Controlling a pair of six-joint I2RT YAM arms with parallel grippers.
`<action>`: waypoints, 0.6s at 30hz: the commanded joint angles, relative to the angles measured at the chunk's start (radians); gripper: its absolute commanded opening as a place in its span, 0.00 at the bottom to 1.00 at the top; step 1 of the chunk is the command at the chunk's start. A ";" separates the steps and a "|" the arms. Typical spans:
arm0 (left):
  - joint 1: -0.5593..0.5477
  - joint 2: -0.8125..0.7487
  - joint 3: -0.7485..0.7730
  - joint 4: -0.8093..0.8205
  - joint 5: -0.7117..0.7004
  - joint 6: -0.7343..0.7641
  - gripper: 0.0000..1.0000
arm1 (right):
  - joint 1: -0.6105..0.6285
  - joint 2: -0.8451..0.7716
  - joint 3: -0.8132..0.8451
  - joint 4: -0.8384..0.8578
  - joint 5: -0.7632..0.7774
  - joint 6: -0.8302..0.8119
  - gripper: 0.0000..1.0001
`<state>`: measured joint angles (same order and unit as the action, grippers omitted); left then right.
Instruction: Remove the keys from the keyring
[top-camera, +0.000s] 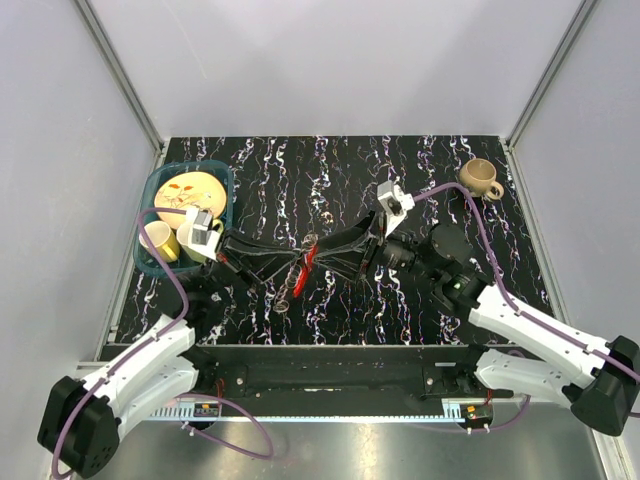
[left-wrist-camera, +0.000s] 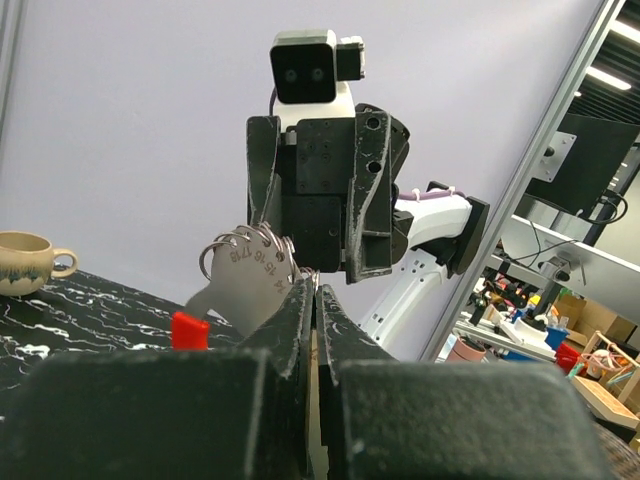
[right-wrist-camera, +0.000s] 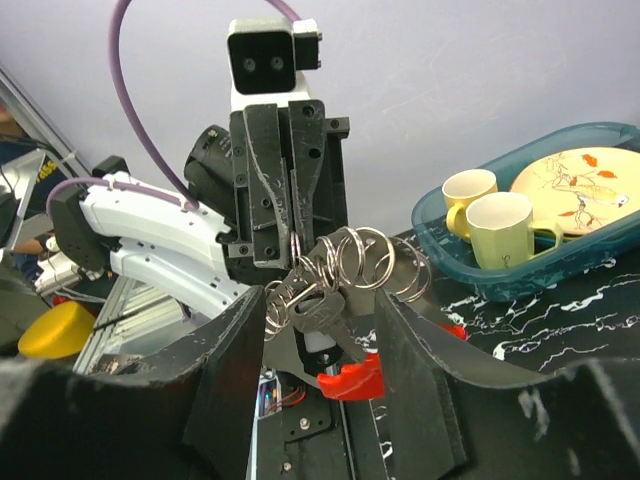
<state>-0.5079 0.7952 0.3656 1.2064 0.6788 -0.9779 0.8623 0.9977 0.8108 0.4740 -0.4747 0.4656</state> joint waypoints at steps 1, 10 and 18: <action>0.006 0.016 0.007 0.101 0.022 -0.008 0.00 | -0.005 0.033 0.060 0.018 -0.030 -0.031 0.53; 0.006 0.030 0.004 0.130 0.034 -0.024 0.00 | -0.005 0.076 0.077 0.038 -0.056 -0.032 0.53; 0.009 0.052 0.001 0.166 0.034 -0.047 0.00 | -0.005 0.101 0.070 0.081 -0.104 -0.028 0.38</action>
<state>-0.5053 0.8402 0.3656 1.2346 0.7059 -1.0077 0.8619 1.0954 0.8467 0.4782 -0.5304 0.4488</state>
